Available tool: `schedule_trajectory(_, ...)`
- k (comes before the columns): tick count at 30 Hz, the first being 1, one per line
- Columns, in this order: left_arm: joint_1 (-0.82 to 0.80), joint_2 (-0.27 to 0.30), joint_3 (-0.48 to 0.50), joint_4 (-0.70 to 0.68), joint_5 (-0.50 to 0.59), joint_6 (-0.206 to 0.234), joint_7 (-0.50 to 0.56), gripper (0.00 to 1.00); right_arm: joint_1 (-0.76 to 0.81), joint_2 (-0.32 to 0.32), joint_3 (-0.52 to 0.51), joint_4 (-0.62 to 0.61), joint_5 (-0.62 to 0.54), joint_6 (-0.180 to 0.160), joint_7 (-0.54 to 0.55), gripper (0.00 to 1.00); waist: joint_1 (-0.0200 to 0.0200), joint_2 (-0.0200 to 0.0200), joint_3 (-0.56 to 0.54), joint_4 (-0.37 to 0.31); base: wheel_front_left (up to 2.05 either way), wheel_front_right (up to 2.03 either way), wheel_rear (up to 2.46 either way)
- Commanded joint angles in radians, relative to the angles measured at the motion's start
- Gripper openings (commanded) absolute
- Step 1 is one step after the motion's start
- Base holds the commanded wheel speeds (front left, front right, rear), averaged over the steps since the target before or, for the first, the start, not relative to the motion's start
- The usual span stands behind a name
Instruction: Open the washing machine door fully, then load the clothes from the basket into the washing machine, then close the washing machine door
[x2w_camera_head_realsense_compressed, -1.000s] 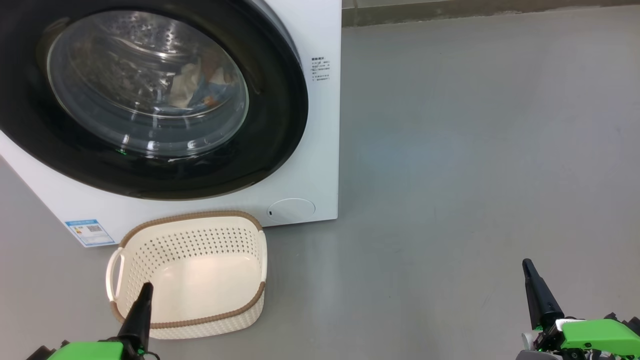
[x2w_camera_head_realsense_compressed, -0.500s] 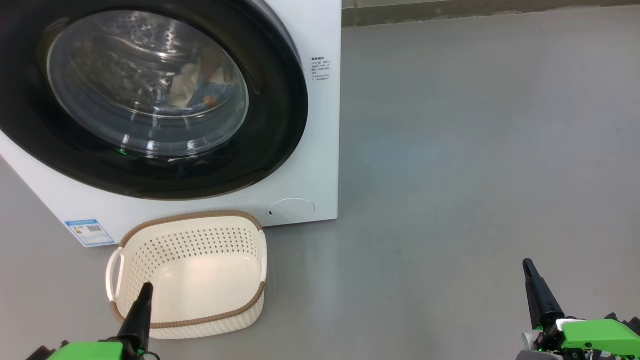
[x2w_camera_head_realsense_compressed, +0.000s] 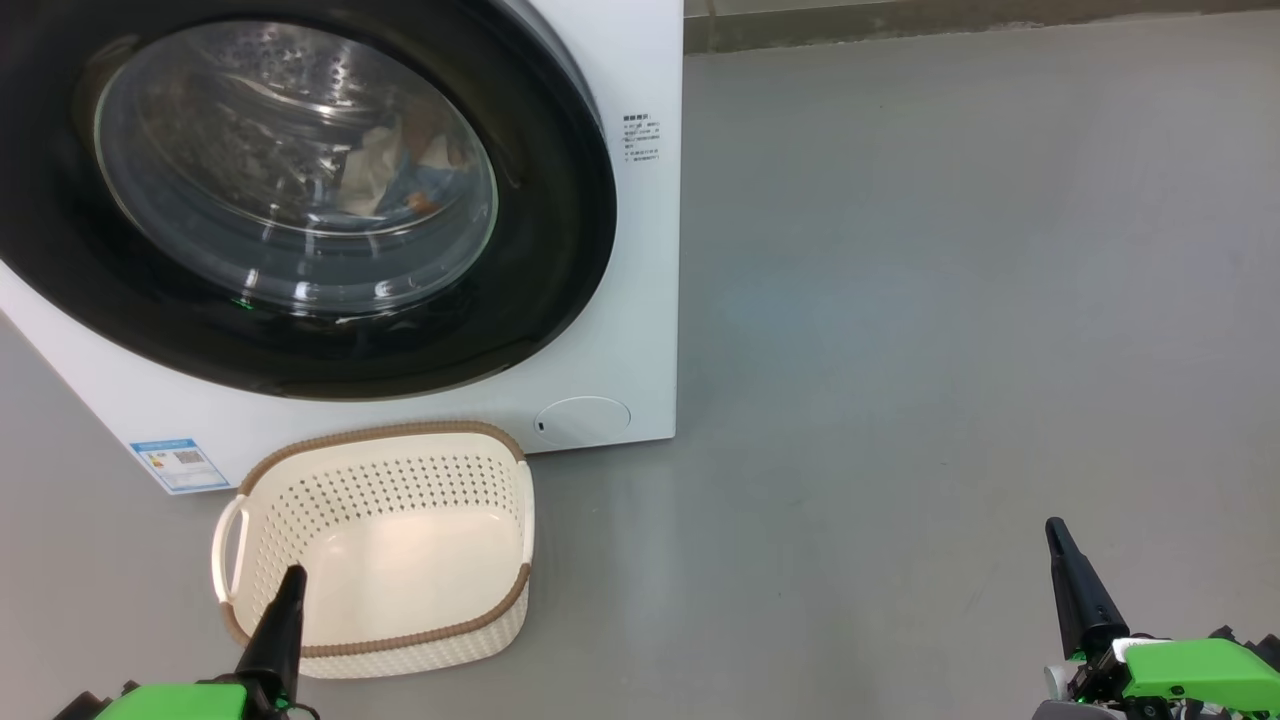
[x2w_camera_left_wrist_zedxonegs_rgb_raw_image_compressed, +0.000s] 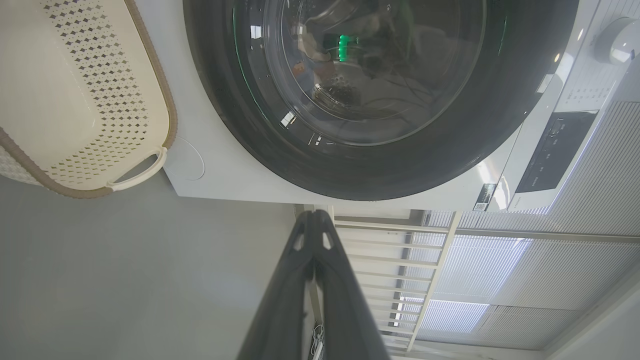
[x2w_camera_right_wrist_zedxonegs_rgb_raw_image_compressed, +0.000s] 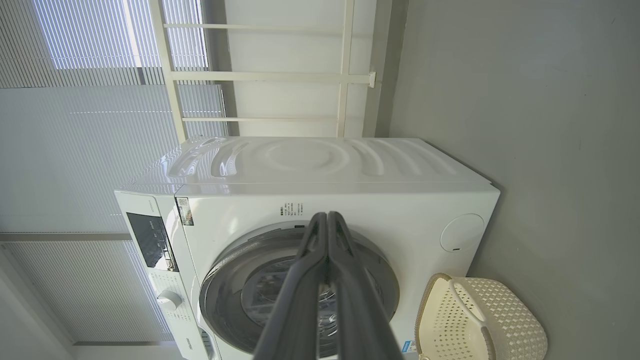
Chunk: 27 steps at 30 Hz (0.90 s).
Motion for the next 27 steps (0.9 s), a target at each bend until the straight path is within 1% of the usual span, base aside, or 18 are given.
schedule_trajectory(1,-0.041,0.026,0.03,-0.018,-0.008,-0.003,0.006,0.0,-0.044,-0.002,0.017,-0.03,-0.003,-0.001,0.008,0.0,0.0,0.0,0.0,0.0,0.0,0.0,0.0)
schedule_trajectory(27,-0.041,0.026,0.03,-0.018,-0.008,-0.003,0.006,0.0,-0.045,0.002,0.011,-0.029,-0.008,-0.001,0.012,0.0,0.0,0.0,0.0,0.0,0.0,0.0,0.0)
